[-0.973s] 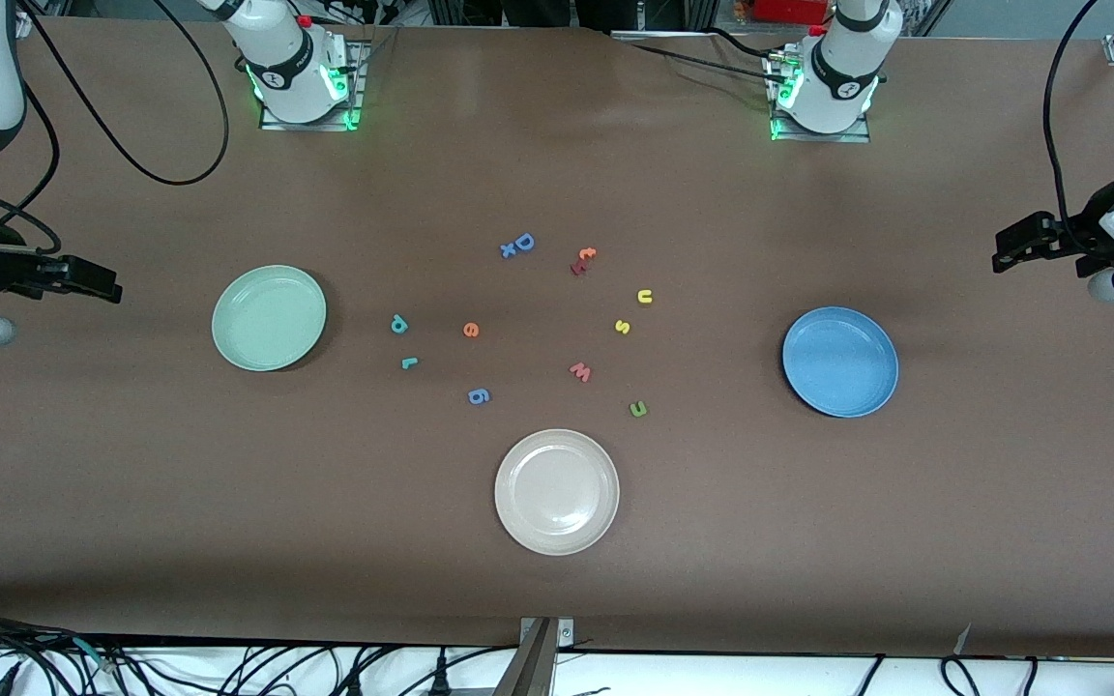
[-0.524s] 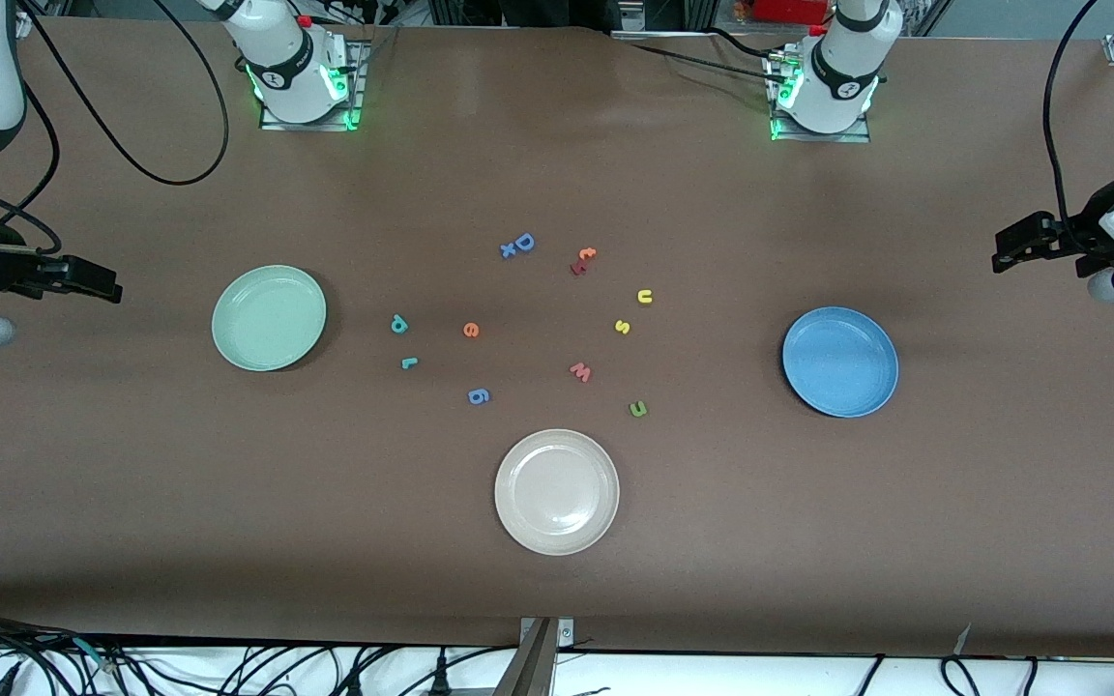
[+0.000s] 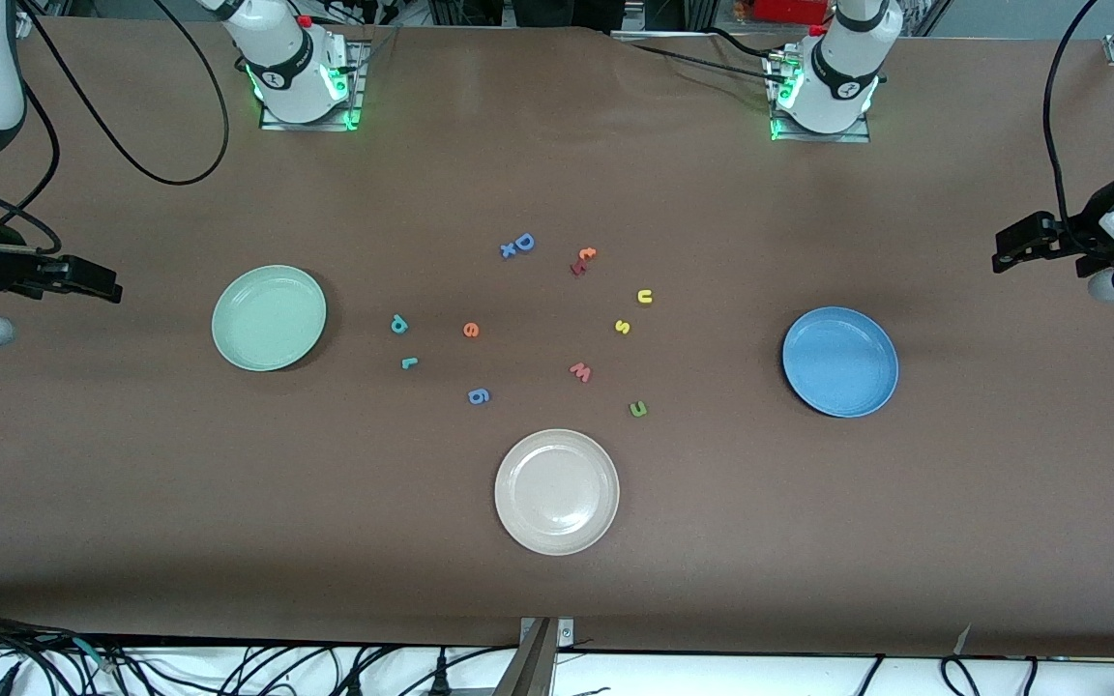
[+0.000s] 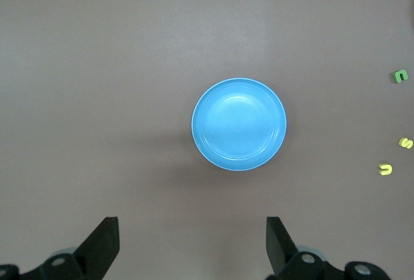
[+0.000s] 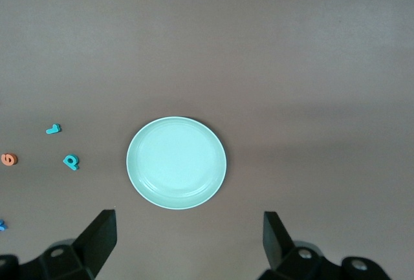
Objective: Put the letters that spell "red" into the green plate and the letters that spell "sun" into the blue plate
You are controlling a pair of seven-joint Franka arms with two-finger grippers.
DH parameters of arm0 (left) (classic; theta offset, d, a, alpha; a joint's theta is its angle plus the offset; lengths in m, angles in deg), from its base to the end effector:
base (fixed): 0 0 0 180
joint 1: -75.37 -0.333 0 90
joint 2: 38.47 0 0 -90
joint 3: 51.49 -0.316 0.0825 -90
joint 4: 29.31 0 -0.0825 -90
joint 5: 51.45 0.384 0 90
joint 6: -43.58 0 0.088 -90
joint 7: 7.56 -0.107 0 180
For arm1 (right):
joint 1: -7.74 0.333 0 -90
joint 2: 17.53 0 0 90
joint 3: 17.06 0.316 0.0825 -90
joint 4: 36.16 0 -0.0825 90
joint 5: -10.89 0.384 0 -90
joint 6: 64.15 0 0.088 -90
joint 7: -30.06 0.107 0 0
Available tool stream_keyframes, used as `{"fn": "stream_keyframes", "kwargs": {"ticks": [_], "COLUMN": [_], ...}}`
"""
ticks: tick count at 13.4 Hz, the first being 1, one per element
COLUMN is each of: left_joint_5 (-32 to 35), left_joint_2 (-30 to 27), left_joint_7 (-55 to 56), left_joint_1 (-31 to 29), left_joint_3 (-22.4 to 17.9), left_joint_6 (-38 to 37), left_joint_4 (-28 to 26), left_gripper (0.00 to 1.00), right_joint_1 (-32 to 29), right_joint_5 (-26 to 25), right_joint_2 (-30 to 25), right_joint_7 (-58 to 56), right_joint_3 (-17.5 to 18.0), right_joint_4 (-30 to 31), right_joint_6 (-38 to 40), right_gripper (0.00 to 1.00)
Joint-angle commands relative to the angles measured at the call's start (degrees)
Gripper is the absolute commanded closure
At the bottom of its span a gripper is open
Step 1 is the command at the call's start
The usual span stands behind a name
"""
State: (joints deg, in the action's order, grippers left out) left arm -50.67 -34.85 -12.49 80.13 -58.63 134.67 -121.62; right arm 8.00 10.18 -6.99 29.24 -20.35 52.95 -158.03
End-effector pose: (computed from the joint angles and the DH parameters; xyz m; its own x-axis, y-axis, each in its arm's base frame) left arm 0.5708 0.0231 0.5718 0.9954 -0.0445 -0.0854 -0.0458 -0.9988 -0.0141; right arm 0.6073 -0.0307 0.5304 0.9942 -0.0376 -0.1006 -0.0356 -0.9991 0.0213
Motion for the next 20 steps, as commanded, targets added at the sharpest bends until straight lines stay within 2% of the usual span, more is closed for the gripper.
{"fn": "stream_keyframes", "kwargs": {"ticks": [1,20], "left_joint_5": [0.1,0.1], "left_joint_2": [0.68,0.59], "left_joint_7": [-0.43,-0.43], "left_joint_1": [-0.28,-0.28], "left_joint_3": [0.02,0.11], "left_joint_6": [-1.0,-1.44], "left_joint_4": [1.69,2.57], "left_gripper": [0.0,0.0], "right_joint_1": [-0.18,0.0], "right_joint_5": [0.53,0.62], "right_joint_2": [-0.7,-1.13], "right_joint_7": [0.47,0.47], "right_joint_3": [-0.05,0.21], "right_joint_4": [0.36,0.19], "right_joint_6": [0.54,1.24], "right_gripper": [0.0,0.0]}}
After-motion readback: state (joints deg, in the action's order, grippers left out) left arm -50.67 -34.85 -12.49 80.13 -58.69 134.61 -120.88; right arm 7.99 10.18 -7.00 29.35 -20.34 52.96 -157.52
